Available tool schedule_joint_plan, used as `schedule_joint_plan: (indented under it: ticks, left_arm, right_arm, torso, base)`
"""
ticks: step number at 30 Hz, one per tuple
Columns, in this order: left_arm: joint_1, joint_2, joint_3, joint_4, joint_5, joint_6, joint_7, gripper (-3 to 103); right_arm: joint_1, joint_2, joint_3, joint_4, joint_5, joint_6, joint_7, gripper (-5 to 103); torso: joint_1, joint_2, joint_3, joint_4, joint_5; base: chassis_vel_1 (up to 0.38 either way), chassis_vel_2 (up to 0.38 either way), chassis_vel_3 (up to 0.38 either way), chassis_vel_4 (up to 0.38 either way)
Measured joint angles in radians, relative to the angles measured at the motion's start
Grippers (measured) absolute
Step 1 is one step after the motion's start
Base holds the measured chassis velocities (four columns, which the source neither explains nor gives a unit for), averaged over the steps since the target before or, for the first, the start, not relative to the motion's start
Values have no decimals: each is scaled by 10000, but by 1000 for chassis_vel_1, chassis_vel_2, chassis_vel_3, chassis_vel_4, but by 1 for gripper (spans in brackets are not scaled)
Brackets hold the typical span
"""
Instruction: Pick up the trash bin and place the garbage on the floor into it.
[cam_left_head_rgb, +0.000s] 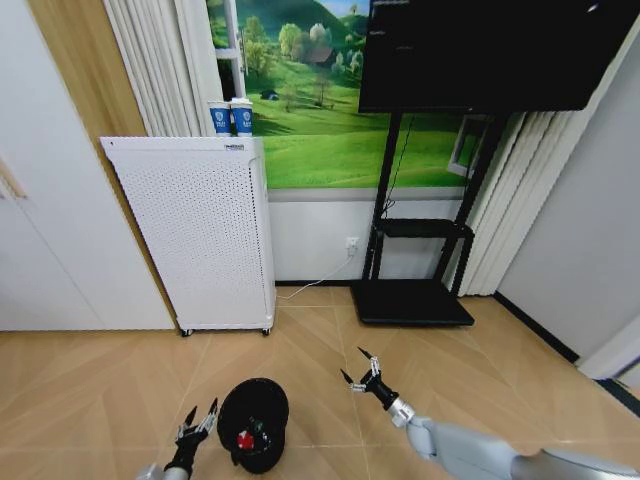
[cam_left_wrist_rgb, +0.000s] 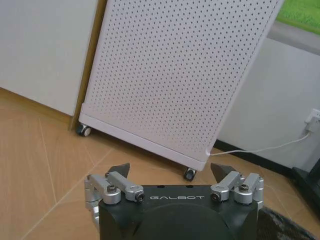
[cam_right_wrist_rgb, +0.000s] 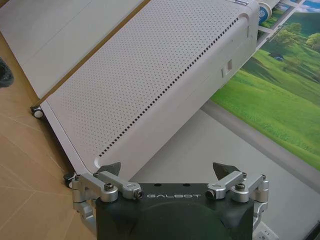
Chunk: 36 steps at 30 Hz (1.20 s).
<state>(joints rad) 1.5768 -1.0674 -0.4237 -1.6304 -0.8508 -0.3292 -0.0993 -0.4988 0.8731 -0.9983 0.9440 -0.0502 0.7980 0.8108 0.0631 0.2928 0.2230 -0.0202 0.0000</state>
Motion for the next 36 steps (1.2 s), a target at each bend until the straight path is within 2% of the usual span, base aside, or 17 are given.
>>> schedule_joint_plan:
  ticks: [1,2,3,6,8,9,12,13,15,22,25,26,28,31,33,34,36]
  left_arm:
    - [78,78,-87,-305,-59,128,-184,92]
    - [202,182,-257,-680,-160,274,-58,97]
    - [202,182,-257,-680,-160,274,-58,97]
    - [352,474,-591,-1136,-155,307,506,100]
    - [526,998,-1065,-1561,-383,376,803,100]
    - [526,998,-1065,-1561,-383,376,803,100]
    - [700,1481,-1517,-1645,-548,381,982,100]
    - [700,1481,-1517,-1645,-548,381,982,100]
    - [946,1717,-1929,-1597,-752,372,1111,100]
    - [1692,1750,-2608,-1728,-946,375,1083,100]
    - [2323,2118,-3527,-1804,-1354,375,837,100]
    - [2323,2118,-3527,-1804,-1354,375,837,100]
    - [2904,2246,-4314,-2116,-1660,377,735,100]
    - [3315,2306,-4844,-2454,-1895,424,700,100]
    - [3921,2563,-5709,-3112,-2332,528,677,100]
    - [3921,2563,-5709,-3112,-2332,528,677,100]
    - [4152,2867,-6221,-3705,-2701,667,518,100]
  right_arm:
    - [68,-95,59,60,60,0,-5,100]
    - [149,-212,152,166,213,0,-16,100]
    - [149,-212,152,166,213,0,-16,100]
    - [273,-399,522,459,877,-17,-209,100]
    - [379,-481,1270,603,2554,-366,-556,100]
    - [379,-481,1270,603,2554,-366,-556,100]
    - [398,-386,1952,18,4455,-636,-913,100]
    - [398,-386,1952,18,4455,-636,-913,100]
    - [104,-396,2401,-671,5708,-886,-1149,100]
    - [-649,-687,3229,-697,6454,-1116,-1191,100]
    - [-1125,-796,4095,-562,6604,-1119,-1187,100]
    - [-1125,-796,4095,-562,6604,-1119,-1187,100]
    - [-1623,-801,4992,-191,6413,-1122,-1191,100]
    - [-1945,-902,5536,151,6232,-1109,-1316,100]
    - [-2252,-1437,6095,1113,6304,-966,-1745,100]
    - [-2252,-1437,6095,1113,6304,-966,-1745,100]
    - [-2229,-2072,6199,2194,6835,-944,-2177,100]
  torso:
    - [0,0,0,0,0]
    - [0,0,0,1,0]
    - [0,0,0,1,0]
    - [9,24,19,-1,0]
    - [29,95,63,0,-1]
    - [29,95,63,0,-1]
    - [44,136,95,1,-1]
    - [44,136,95,1,-1]
    - [85,254,178,-1,1]
    - [161,493,331,-2,-3]
    - [226,687,462,-2,-2]
    - [226,687,462,-2,-2]
    - [269,811,543,-2,0]
    - [301,881,585,0,6]
    - [351,1015,664,0,3]
    - [351,1015,664,0,3]
    - [390,1150,755,-3,0]
  base:
    - [0,0,0,0]
    - [0,0,0,0]
    - [0,0,0,0]
    - [0,0,0,0]
    - [0,0,0,0]
    - [0,0,0,0]
    - [0,0,0,0]
    - [0,0,0,0]
    - [0,0,0,0]
    - [0,0,0,0]
    - [0,0,0,0]
    - [0,0,0,0]
    - [0,0,0,0]
    - [0,0,0,0]
    - [0,0,0,0]
    - [0,0,0,0]
    - [0,0,0,0]
